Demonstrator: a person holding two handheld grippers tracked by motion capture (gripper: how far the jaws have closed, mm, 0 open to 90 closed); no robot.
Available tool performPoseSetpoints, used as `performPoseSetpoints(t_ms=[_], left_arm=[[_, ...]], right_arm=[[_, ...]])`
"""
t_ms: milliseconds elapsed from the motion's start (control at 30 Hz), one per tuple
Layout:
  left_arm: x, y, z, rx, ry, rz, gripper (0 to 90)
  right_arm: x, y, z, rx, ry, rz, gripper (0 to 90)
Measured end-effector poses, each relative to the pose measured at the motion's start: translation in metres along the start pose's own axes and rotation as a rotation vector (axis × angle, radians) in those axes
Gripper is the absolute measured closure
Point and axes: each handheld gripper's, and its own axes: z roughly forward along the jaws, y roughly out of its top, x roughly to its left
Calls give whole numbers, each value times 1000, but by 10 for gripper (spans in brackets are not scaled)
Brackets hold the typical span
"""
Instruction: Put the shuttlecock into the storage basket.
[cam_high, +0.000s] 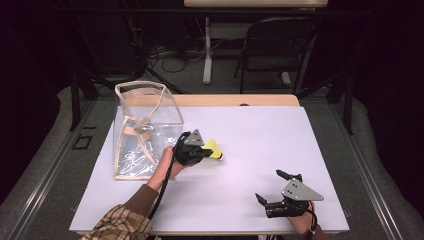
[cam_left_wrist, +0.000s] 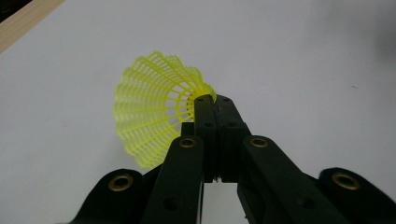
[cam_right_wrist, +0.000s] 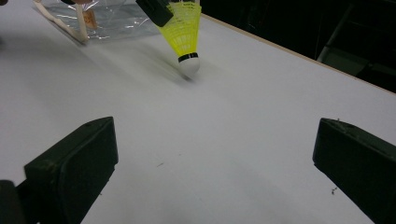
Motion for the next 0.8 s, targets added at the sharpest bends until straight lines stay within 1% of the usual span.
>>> performPoseSetpoints(t_ms=[67, 100, 333, 733, 800], left_arm=[[-2, 1, -2, -12, 2, 6, 897], [-2, 2, -2, -8, 12, 12, 896], [-7, 4, -5, -23, 27, 29, 896], [-9, 7, -9, -32, 54, 42, 896], [-10, 9, -12, -40, 62, 42, 896]], right_arm=[[0, 0, 0, -1, 0, 1, 0], [0, 0, 0, -1, 0, -1, 0], [0, 0, 0, -3, -6, 1, 0], [0, 0, 0, -9, -12, 0, 0], [0, 0, 0, -10, -15, 1, 0]])
